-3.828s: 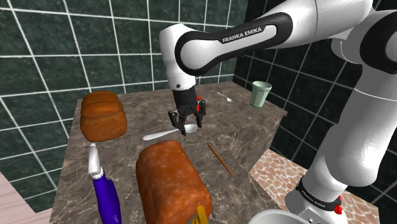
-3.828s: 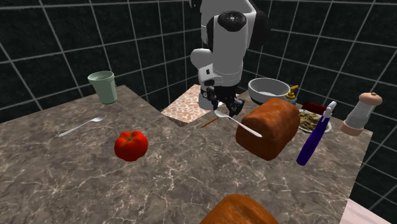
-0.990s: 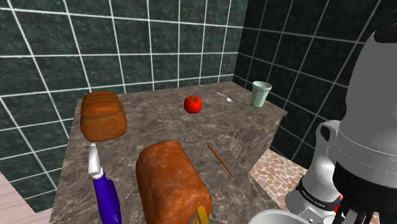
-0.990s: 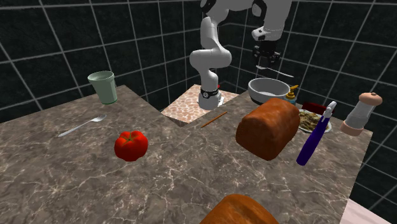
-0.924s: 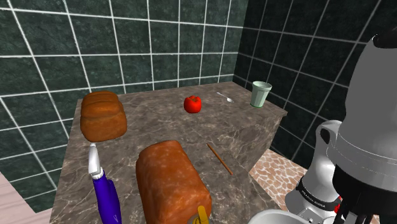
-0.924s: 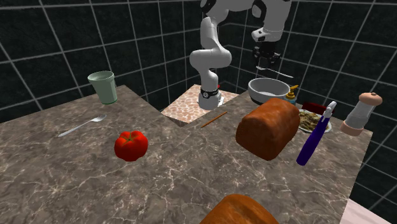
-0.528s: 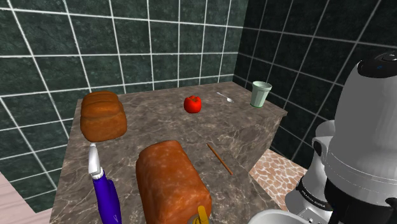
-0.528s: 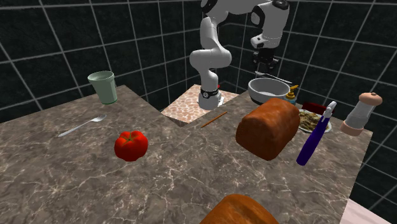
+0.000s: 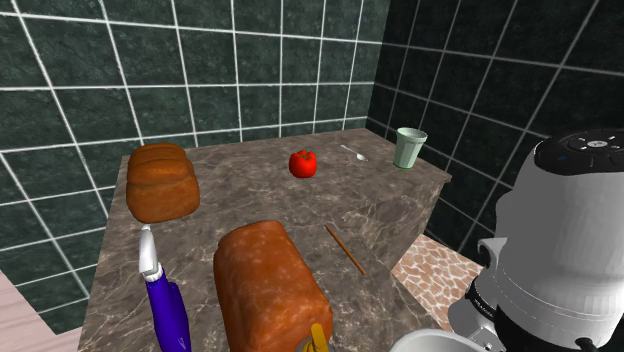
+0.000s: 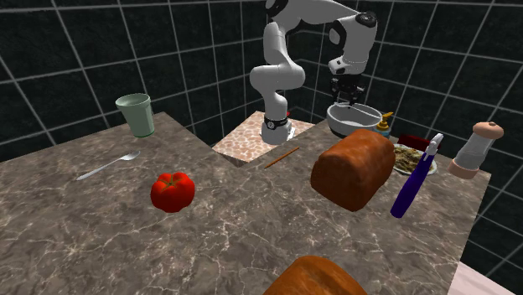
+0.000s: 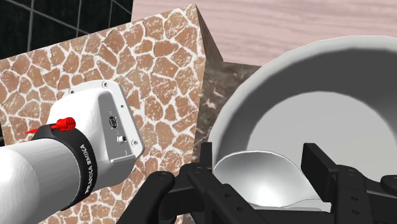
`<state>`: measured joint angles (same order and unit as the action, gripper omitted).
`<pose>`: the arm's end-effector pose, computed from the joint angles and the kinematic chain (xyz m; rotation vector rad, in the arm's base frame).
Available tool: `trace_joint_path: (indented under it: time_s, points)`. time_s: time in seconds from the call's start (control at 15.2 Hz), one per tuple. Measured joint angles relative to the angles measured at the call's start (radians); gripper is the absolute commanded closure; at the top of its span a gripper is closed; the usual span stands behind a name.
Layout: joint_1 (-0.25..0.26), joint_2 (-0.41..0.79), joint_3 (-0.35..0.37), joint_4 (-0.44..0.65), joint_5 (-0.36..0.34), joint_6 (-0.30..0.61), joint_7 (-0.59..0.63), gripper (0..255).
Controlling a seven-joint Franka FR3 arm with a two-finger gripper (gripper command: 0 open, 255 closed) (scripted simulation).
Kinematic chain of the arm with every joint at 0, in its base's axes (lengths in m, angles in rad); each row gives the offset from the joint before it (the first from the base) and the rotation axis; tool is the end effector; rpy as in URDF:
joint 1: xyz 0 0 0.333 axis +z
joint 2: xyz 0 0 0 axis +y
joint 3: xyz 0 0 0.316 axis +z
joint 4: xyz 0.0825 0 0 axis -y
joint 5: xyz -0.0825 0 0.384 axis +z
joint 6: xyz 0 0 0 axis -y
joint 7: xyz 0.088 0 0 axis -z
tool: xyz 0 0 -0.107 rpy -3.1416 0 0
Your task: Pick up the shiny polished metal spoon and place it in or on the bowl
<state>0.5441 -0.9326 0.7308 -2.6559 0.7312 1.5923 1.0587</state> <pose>0.0293 0.3188 0.4190 2.9965 -0.3112 -0.3762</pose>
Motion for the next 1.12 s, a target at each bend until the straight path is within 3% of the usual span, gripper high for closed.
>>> trace_joint_path:
  time_s: [0.33,0.4,0.79,1.12]
  points:
    - [0.0,0.001,0.003,-0.003,0.003,0.005,-0.001,255]
    - [0.0,0.001,0.003,-0.003,0.003,0.005,-0.001,0]
    - [0.0,0.001,0.003,-0.003,0.003,0.005,-0.001,0]
    - [-0.031,0.019,-0.061,0.097,-0.065,-0.08,0.006,0]
